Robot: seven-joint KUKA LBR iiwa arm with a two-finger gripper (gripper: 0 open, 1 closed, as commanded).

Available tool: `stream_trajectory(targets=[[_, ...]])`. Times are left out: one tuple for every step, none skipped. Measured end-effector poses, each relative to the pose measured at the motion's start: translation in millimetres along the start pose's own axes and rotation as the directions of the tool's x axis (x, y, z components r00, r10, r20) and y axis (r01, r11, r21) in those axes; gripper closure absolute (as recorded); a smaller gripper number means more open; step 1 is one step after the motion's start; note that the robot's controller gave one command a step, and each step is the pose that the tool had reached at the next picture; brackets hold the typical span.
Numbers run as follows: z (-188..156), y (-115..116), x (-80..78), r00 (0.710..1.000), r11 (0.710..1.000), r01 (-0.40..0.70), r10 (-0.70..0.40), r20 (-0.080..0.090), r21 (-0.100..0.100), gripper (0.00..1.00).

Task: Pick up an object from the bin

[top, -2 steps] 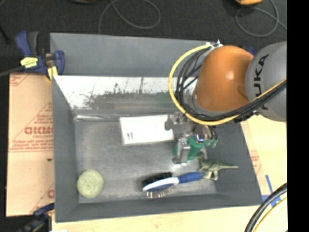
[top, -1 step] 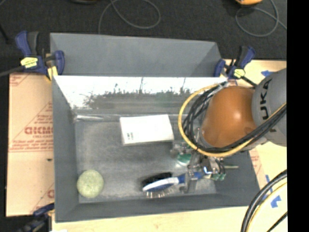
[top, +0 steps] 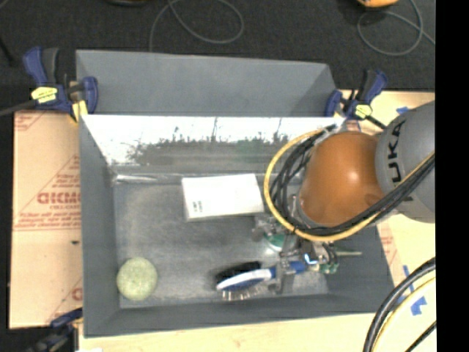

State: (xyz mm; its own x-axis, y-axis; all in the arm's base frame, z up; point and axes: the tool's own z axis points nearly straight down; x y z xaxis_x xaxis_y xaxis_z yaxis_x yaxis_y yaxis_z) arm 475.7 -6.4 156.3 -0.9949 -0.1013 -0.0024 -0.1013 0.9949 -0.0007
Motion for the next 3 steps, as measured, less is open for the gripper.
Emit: stream_trajectory(targets=[[14,-6,0.7,0.998,0.998,0.063,-0.063,-0.002,0.0,0.0],[45,-2,-3.1,1.0,1.0,-0.002,0.002,0.006,0.0,0.0],[86,1,1.1,1.0,1.0,-0.015,0.015,0.001,-0.001,1.0]])
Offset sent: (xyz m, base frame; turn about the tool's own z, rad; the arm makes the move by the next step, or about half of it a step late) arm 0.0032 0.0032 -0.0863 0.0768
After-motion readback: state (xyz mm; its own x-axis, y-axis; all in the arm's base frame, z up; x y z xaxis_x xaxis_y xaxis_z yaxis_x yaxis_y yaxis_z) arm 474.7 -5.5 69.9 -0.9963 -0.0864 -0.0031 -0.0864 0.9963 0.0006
